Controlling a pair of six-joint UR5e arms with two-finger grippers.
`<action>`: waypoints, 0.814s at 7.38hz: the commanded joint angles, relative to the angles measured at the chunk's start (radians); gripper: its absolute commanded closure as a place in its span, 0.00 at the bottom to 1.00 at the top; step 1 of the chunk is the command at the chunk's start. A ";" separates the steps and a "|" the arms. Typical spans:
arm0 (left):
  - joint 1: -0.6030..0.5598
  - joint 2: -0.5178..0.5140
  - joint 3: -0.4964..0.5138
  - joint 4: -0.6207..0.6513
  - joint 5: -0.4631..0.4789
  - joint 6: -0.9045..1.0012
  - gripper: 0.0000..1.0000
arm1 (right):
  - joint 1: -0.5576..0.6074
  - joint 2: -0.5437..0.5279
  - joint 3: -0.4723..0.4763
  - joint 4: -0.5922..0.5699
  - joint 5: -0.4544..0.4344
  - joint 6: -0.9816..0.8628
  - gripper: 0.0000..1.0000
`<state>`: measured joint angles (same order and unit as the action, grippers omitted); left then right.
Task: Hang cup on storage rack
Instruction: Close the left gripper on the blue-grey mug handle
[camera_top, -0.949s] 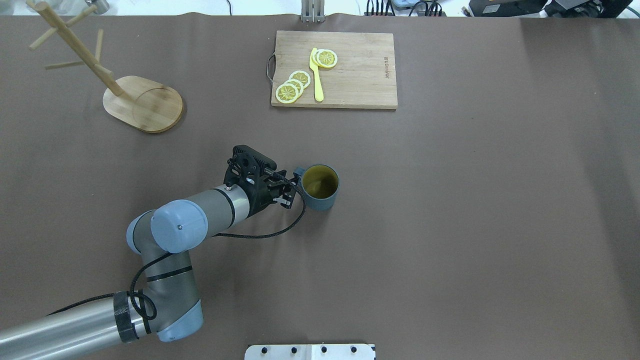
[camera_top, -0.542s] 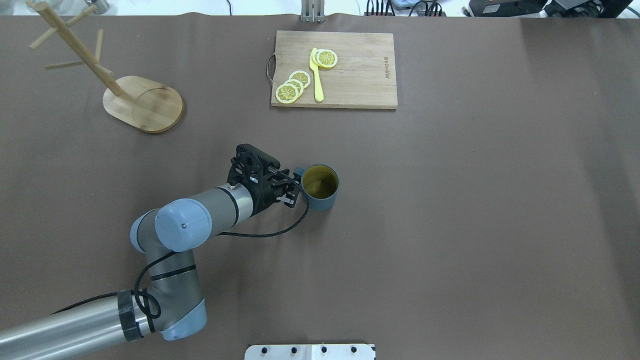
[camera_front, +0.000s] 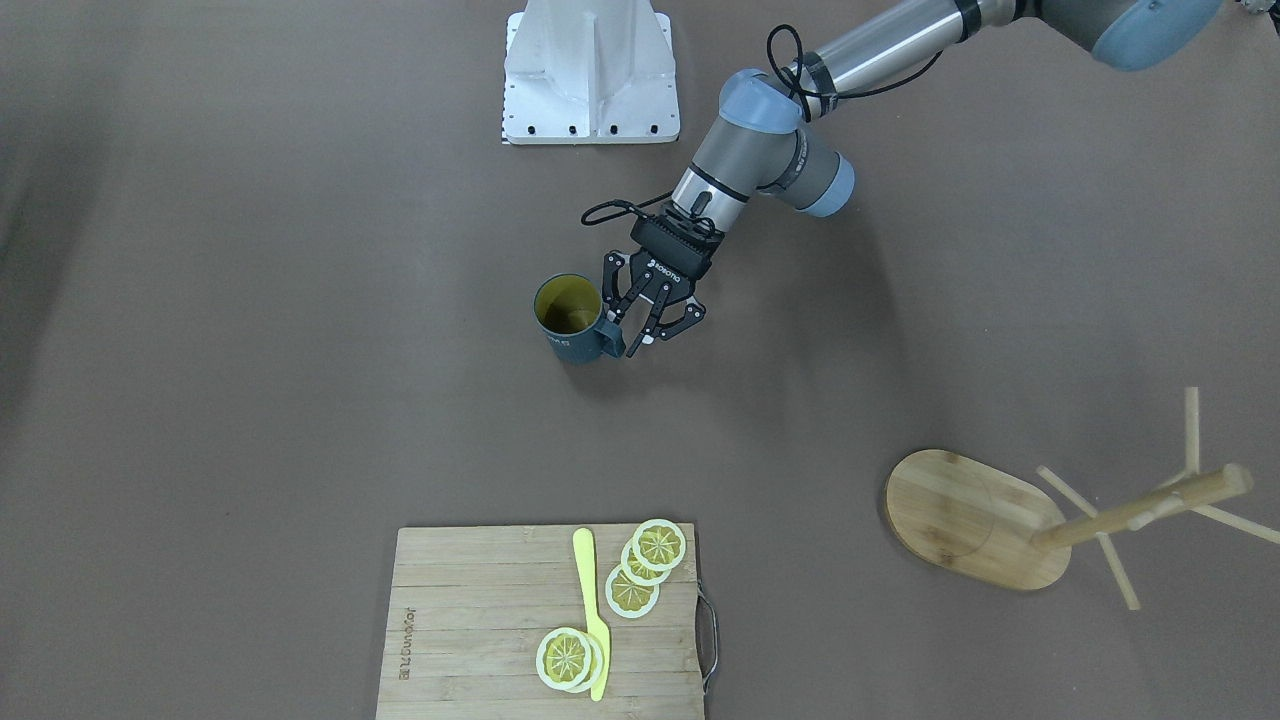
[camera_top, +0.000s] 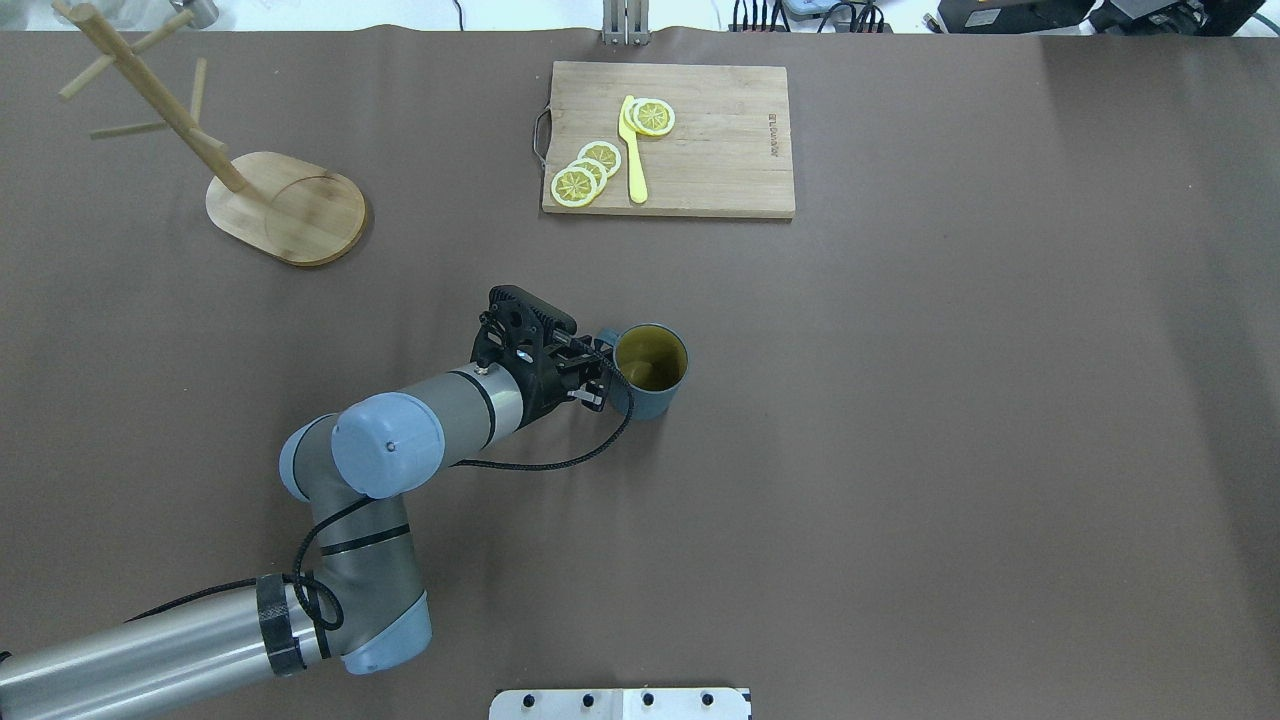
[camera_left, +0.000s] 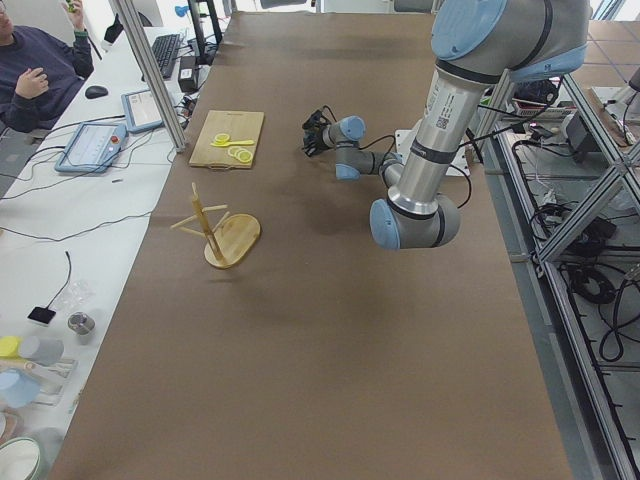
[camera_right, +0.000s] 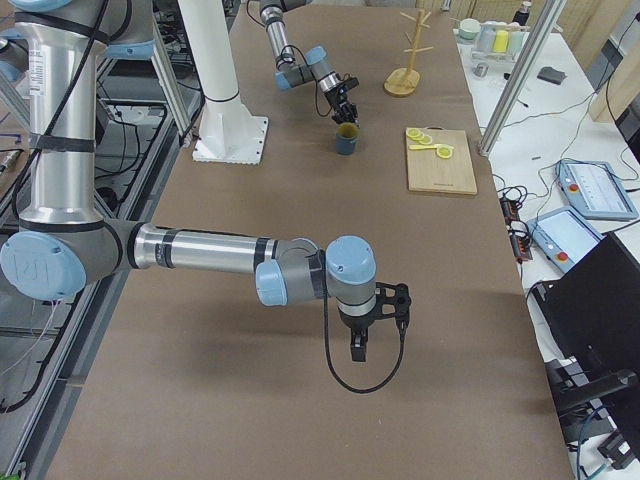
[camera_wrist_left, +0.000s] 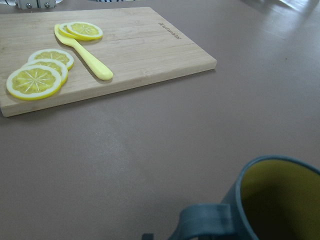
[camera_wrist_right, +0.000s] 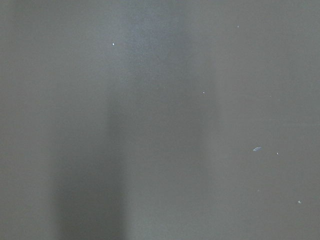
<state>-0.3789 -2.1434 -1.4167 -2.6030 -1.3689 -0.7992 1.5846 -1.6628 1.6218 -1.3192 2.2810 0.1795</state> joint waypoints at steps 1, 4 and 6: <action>-0.002 -0.006 0.005 -0.002 0.001 0.000 0.73 | 0.000 0.000 0.000 0.000 0.000 0.000 0.00; -0.009 -0.004 0.004 -0.044 -0.002 -0.096 1.00 | 0.000 0.000 0.000 0.000 -0.002 0.000 0.00; -0.064 0.006 0.002 -0.098 -0.009 -0.132 1.00 | 0.000 0.000 -0.002 0.000 -0.003 -0.003 0.00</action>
<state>-0.4128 -2.1439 -1.4137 -2.6740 -1.3745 -0.8986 1.5846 -1.6628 1.6205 -1.3192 2.2787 0.1782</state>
